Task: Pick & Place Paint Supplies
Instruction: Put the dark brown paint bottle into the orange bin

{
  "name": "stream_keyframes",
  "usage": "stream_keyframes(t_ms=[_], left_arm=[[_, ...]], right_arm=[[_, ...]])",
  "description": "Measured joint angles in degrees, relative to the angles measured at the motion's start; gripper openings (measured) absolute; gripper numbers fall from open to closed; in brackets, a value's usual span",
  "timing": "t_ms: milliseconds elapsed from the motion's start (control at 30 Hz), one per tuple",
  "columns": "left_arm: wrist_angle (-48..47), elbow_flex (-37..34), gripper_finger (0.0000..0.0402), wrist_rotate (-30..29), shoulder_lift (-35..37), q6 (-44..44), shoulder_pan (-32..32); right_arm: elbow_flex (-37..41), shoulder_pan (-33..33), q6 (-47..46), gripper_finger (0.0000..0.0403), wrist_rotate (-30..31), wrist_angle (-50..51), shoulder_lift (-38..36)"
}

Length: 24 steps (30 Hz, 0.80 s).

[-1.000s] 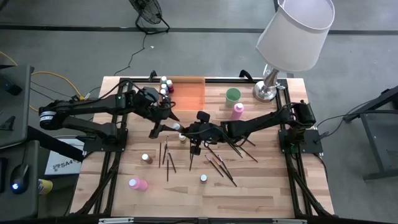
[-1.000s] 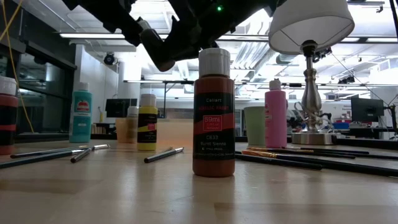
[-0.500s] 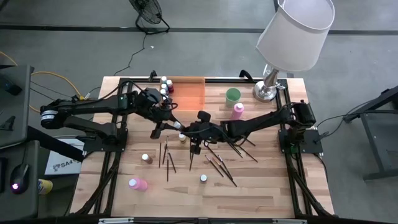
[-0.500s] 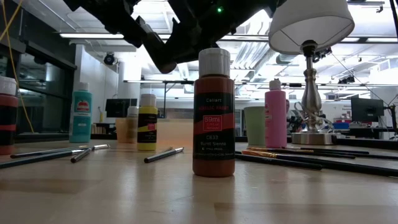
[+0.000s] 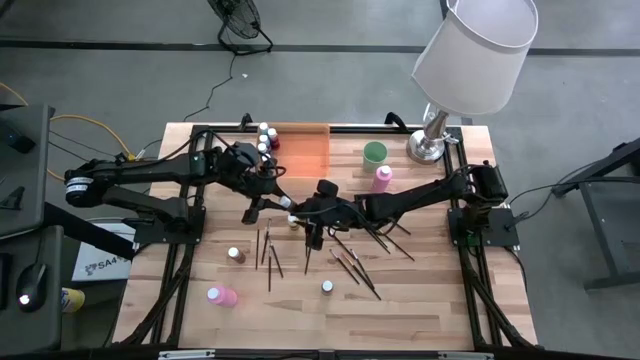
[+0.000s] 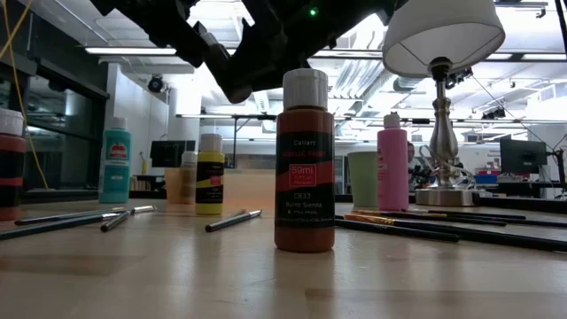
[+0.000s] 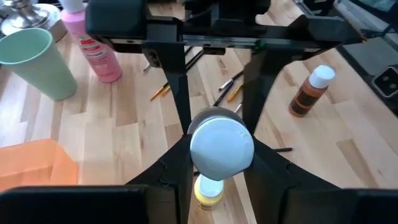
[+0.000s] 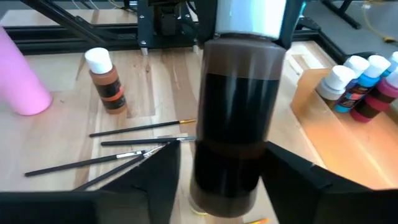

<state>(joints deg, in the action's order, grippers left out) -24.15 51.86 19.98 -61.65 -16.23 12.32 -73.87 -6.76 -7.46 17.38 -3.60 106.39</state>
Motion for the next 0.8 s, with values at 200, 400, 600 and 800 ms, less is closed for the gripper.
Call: stream_keyframes(t_ms=[200, 400, 600, 800], left_arm=[[-1.08, -0.02, 0.0110, -5.53, 0.00, 0.02, -0.02], [-2.85, -0.02, 0.0110, -23.34, -0.07, -0.42, 0.40], [-2.09, 0.00, 0.0110, -27.01, -1.29, -1.72, 7.29], [-4.03, 1.86, 0.0110, -23.18, -6.71, -1.94, 17.40]], right_arm=[[-0.07, 0.10, -3.81, 0.0274, 0.43, 7.22, -0.86], [-0.07, 0.28, -10.41, 0.0297, 3.43, 19.66, -4.73], [-0.07, -0.02, -10.95, 0.0292, 7.19, 23.31, -7.23], [-0.04, -0.09, -10.95, 0.0287, 7.20, 23.84, -7.12]])
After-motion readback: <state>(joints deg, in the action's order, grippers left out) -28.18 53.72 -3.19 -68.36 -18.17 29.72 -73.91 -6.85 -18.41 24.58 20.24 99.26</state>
